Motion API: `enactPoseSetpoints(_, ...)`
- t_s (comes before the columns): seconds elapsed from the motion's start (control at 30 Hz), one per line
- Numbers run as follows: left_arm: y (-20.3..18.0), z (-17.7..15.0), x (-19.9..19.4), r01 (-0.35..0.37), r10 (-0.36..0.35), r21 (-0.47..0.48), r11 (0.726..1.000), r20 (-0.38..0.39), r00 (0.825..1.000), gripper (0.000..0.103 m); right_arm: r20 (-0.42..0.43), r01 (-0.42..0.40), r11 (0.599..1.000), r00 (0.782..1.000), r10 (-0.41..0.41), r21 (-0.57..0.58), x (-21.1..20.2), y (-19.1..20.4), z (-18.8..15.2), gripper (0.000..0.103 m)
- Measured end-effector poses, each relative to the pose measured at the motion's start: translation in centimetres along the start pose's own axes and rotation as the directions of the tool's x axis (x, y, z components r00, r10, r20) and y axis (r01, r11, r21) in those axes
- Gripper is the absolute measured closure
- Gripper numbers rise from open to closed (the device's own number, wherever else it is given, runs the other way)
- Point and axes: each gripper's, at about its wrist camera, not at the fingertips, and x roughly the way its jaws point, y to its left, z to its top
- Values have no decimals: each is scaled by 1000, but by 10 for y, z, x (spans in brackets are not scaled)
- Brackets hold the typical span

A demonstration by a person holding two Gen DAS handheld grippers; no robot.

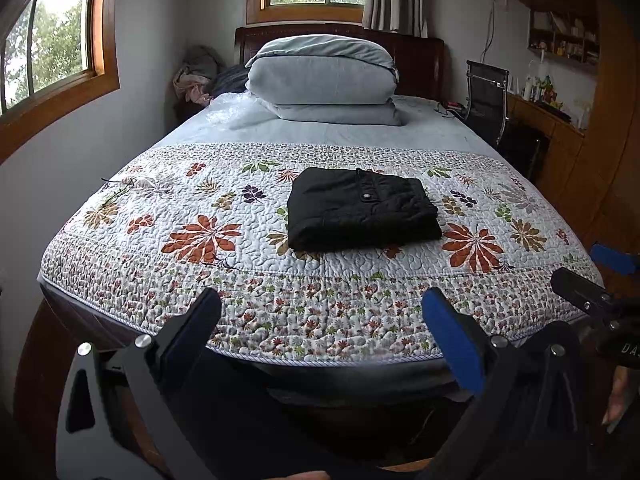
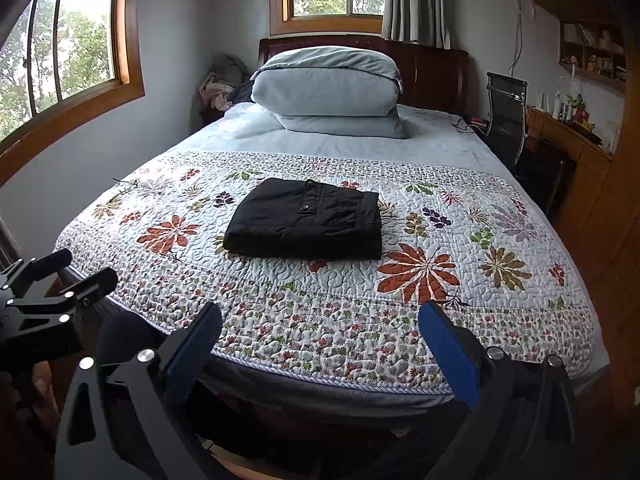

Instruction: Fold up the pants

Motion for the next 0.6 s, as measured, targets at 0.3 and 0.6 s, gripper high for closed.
enactPoseSetpoints(0.3,1,0,0,3,-3,-6,1000,-5,1000,3,1,0,1000,1000,0,-6,0,1,0,4)
enactPoseSetpoints(0.6,1,1,0,2,-2,-7,1000,0,1000,3,1,-2,1000,1000,2,-8,1,3,0,4)
